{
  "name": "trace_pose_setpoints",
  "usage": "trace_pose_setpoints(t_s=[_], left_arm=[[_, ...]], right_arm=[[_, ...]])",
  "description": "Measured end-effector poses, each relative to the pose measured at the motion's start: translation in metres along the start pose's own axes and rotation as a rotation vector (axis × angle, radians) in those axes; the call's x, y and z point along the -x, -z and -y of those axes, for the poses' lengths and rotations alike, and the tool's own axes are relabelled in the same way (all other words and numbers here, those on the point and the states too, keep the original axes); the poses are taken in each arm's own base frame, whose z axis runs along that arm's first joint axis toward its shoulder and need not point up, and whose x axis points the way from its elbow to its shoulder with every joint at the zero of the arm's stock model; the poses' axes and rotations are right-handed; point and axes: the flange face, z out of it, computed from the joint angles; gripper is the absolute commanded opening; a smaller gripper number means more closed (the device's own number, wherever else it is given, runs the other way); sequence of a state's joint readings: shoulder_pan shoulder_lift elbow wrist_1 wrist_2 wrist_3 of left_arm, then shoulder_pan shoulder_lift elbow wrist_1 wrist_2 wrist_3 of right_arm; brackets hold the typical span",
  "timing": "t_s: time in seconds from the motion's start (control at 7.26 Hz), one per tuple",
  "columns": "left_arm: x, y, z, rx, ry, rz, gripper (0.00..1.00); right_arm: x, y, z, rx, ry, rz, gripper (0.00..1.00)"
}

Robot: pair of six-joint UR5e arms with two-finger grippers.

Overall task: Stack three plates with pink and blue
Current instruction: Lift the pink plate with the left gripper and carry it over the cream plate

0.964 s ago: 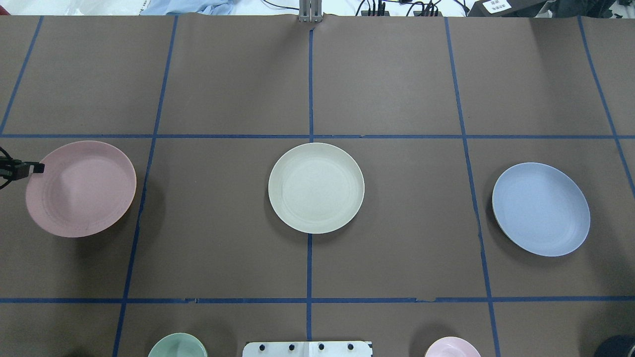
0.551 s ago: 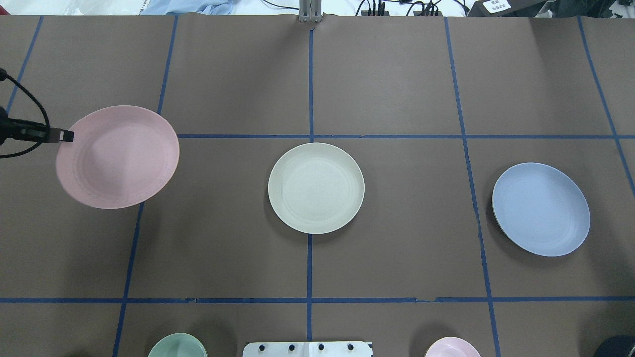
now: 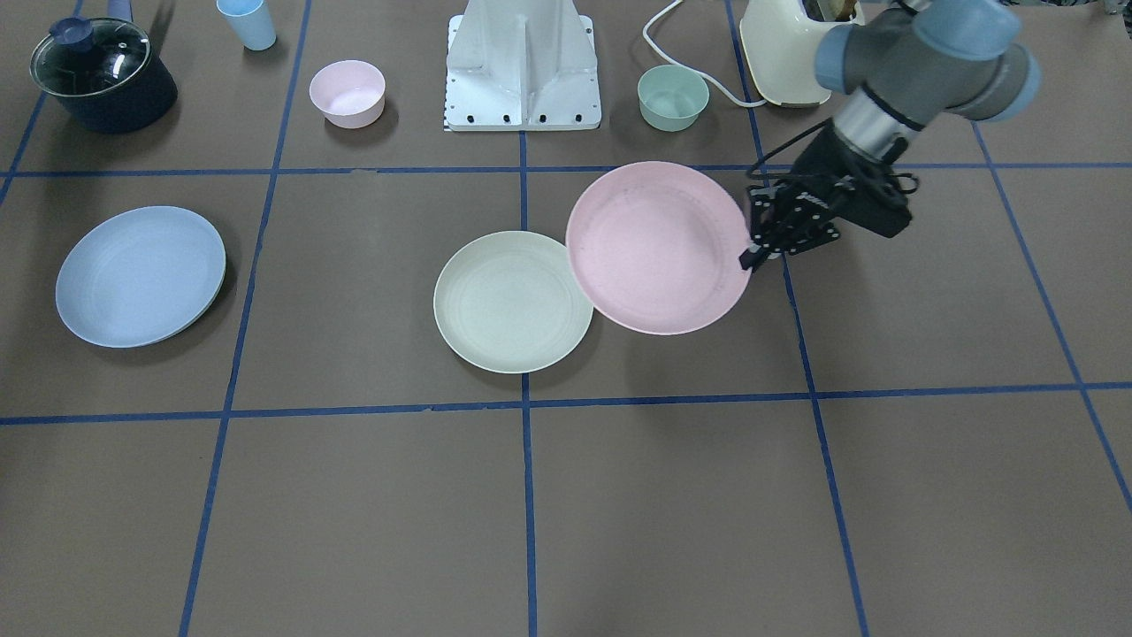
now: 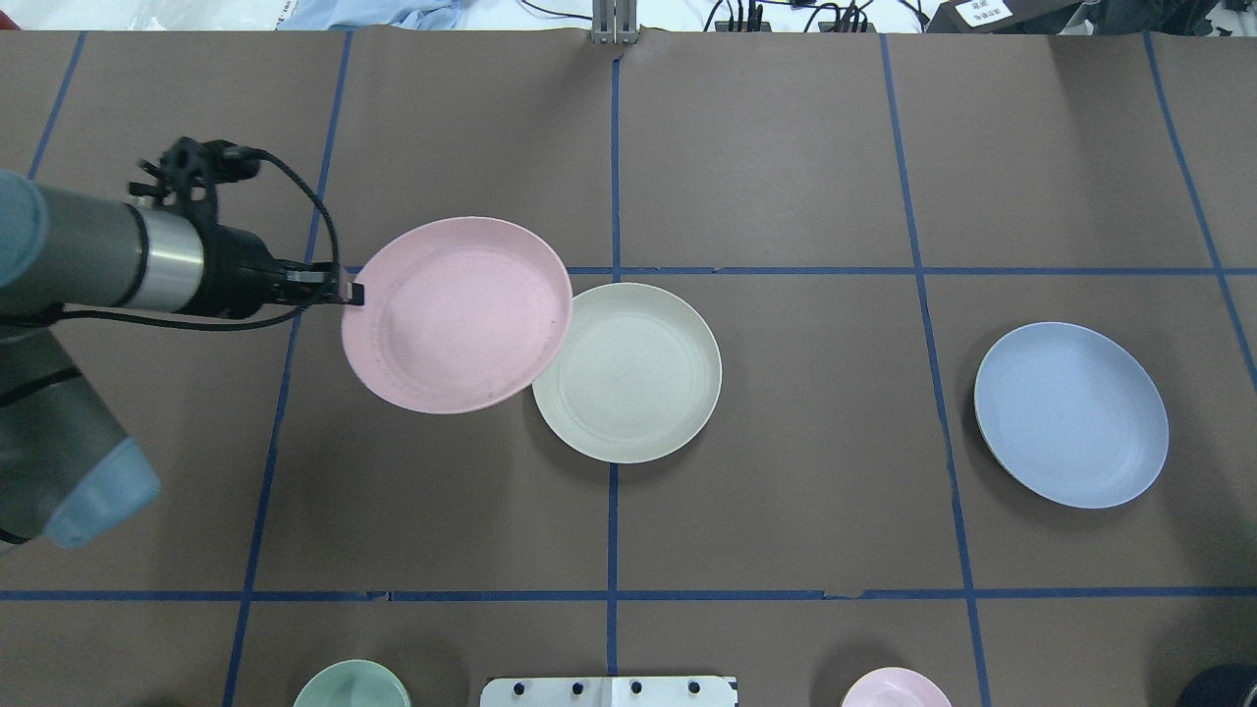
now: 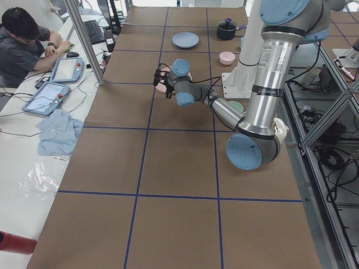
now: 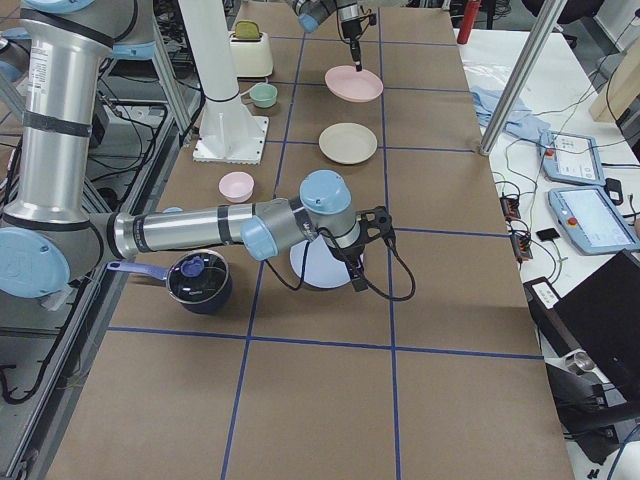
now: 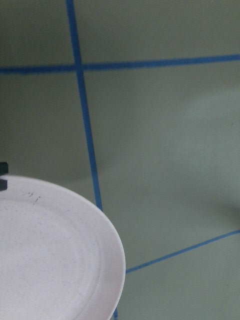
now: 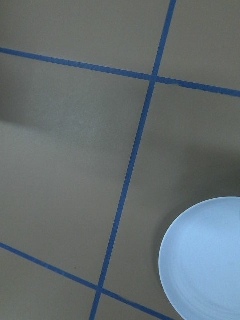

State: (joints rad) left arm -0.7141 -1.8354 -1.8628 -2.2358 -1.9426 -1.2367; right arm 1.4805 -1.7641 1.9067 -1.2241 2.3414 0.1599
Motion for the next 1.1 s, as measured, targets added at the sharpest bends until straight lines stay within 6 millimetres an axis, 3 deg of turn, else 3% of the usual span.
trace_pose_setpoints(t_s=[0.28, 0.41, 0.69, 1.1], left_arm=[[-0.062, -0.07, -0.016, -0.02, 0.107, 0.035, 0.0], [-0.076, -0.094, -0.019, -0.027, 0.126, 0.052, 0.0], [-0.087, -0.116, -0.026, -0.035, 0.132, 0.065, 0.0], [-0.102, -0.126, -0.044, -0.036, 0.117, 0.06, 0.0]], right_arm=[[0.0, 0.0, 0.0, 0.0, 0.0, 0.0, 1.0], [0.0, 0.0, 0.0, 0.0, 0.0, 0.0, 1.0], [0.0, 0.0, 0.0, 0.0, 0.0, 0.0, 1.0], [0.0, 0.0, 0.0, 0.0, 0.001, 0.0, 1.0]])
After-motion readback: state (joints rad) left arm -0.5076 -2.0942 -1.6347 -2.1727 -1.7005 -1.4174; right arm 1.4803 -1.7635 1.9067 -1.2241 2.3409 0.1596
